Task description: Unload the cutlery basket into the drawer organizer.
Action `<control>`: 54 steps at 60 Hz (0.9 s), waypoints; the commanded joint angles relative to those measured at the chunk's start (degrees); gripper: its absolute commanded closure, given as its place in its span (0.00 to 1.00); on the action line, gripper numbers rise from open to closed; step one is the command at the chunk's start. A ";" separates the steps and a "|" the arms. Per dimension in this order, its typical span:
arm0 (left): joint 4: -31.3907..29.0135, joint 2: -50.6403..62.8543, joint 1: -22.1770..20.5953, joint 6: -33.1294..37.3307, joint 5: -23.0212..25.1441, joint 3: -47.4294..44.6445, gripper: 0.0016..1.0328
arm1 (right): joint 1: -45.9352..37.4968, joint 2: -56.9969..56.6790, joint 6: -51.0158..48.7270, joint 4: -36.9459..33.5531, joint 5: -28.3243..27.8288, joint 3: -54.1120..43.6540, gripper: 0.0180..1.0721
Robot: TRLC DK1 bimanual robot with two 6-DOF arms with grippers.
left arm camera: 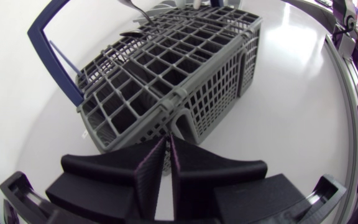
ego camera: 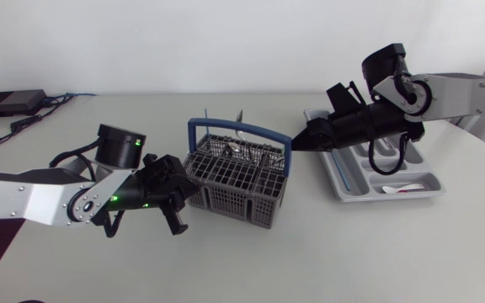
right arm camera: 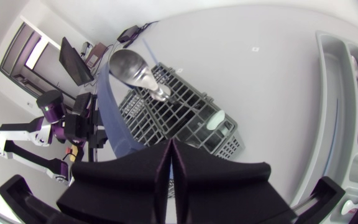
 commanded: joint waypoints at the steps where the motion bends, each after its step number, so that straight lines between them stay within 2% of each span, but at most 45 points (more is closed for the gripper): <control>1: 1.71 3.24 0.83 0.75 0.25 3.57 0.80 | 1.89 -3.39 -1.87 -2.11 -1.43 -3.43 0.95; 18: 2.23 9.04 1.89 0.67 0.07 10.07 0.80 | 7.52 -9.28 -3.27 -5.54 -0.99 -8.00 0.95; 28: 2.15 12.29 2.41 0.58 -0.28 13.41 0.80 | 10.86 -12.53 -3.71 -7.39 0.68 -9.14 0.95; 31: 2.23 12.38 2.77 0.67 -0.28 13.59 0.80 | 11.47 -14.03 -4.42 -7.83 2.70 -9.67 0.95; 36: 1.88 11.67 3.21 0.75 -0.28 13.50 0.80 | 11.03 -16.57 -6.35 -8.00 4.02 -10.46 0.95; 44: 0.30 7.89 3.38 0.75 -0.19 11.92 0.80 | 8.75 -19.83 -12.68 -8.27 9.47 -12.65 0.94; 54: -0.75 4.91 2.33 0.93 -0.10 9.46 0.80 | 4.09 -20.00 -15.14 -6.77 11.14 -16.08 0.94</control>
